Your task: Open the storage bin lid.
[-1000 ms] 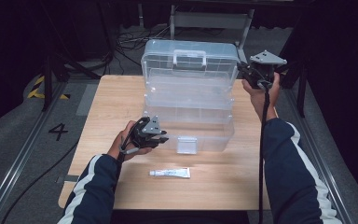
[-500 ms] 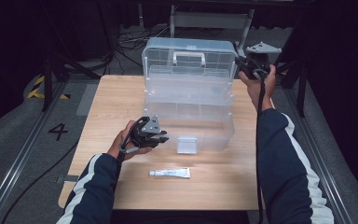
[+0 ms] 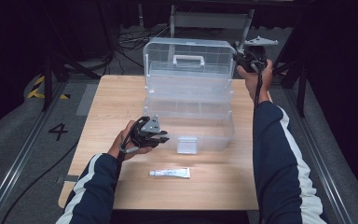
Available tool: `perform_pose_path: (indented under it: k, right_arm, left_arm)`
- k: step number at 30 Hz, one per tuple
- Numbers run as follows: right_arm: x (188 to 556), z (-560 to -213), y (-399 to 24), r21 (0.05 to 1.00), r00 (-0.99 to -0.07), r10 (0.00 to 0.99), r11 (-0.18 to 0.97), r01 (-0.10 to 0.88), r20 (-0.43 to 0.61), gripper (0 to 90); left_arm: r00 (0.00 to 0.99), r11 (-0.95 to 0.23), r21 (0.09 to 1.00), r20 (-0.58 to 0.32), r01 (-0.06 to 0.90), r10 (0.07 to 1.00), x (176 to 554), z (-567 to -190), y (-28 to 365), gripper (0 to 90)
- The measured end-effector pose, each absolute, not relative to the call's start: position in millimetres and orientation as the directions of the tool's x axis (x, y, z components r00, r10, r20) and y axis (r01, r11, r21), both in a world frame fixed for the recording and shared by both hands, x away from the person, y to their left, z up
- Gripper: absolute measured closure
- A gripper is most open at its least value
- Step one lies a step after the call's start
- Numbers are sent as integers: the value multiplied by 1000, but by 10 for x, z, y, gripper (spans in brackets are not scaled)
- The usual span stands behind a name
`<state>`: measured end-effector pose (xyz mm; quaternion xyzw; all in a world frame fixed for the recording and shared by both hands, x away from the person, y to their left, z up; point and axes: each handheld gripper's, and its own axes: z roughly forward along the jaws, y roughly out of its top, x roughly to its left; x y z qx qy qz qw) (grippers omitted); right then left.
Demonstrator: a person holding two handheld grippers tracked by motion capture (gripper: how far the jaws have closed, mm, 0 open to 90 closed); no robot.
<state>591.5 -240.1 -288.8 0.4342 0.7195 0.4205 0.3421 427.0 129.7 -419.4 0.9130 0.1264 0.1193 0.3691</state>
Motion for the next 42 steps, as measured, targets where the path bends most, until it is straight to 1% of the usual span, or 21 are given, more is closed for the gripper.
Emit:
perform_pose_path:
  k: [3,5,23,42]
  right_arm:
    - [5959,-2905,-2399,901,-391,911,274,337,-131,840]
    - [5995,-2913,-2413,901,-397,910,265,343,-116,841]
    - [6254,-2950,-2380,869,-407,905,298,395,-126,832]
    - [6415,-3093,-2355,835,-388,914,305,457,-122,819]
  left_arm:
    - [942,-689,710,111,148,317,4275,-4202,1299,729]
    - [942,-688,711,109,149,317,4276,-4203,1299,730]
    - [945,-699,703,122,133,302,4236,-4195,1300,741]
    - [950,-690,712,110,130,293,4146,-4199,1334,744]
